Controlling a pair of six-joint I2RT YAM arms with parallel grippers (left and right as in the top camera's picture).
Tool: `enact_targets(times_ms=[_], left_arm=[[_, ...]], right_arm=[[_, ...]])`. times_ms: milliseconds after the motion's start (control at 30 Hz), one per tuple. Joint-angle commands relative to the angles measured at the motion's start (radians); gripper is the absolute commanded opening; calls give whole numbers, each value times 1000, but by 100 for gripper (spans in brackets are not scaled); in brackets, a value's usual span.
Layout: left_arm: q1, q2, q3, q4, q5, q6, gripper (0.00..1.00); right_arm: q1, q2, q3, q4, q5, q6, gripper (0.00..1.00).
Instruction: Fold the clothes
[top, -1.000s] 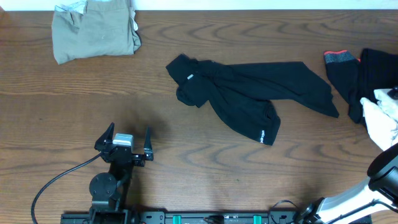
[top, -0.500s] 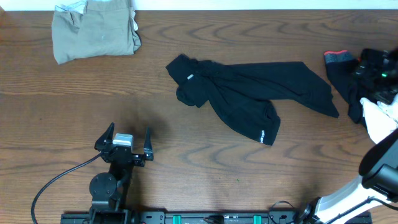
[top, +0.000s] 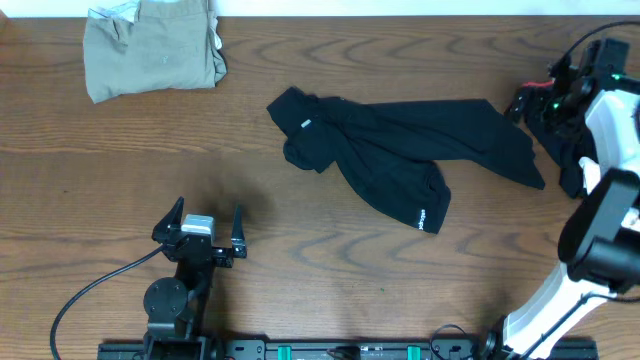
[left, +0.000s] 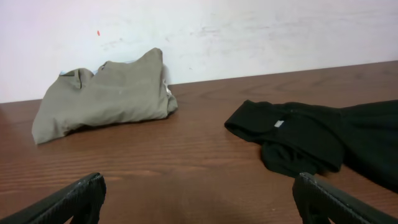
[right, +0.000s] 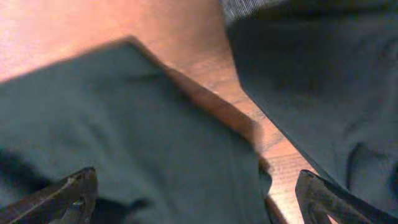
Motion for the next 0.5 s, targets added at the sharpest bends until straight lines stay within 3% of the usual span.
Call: enact_targets(times_ms=[0, 333, 467], left_arm=[[-4, -7, -17, -34, 10, 6, 98], [-4, -7, -17, -34, 10, 6, 98], [-4, -7, -17, -33, 10, 6, 98]], right_arm=[[-3, 58, 0, 17, 39, 18, 98], [-7, 145, 0, 87, -40, 18, 89], [-5, 171, 0, 92, -51, 19, 74]])
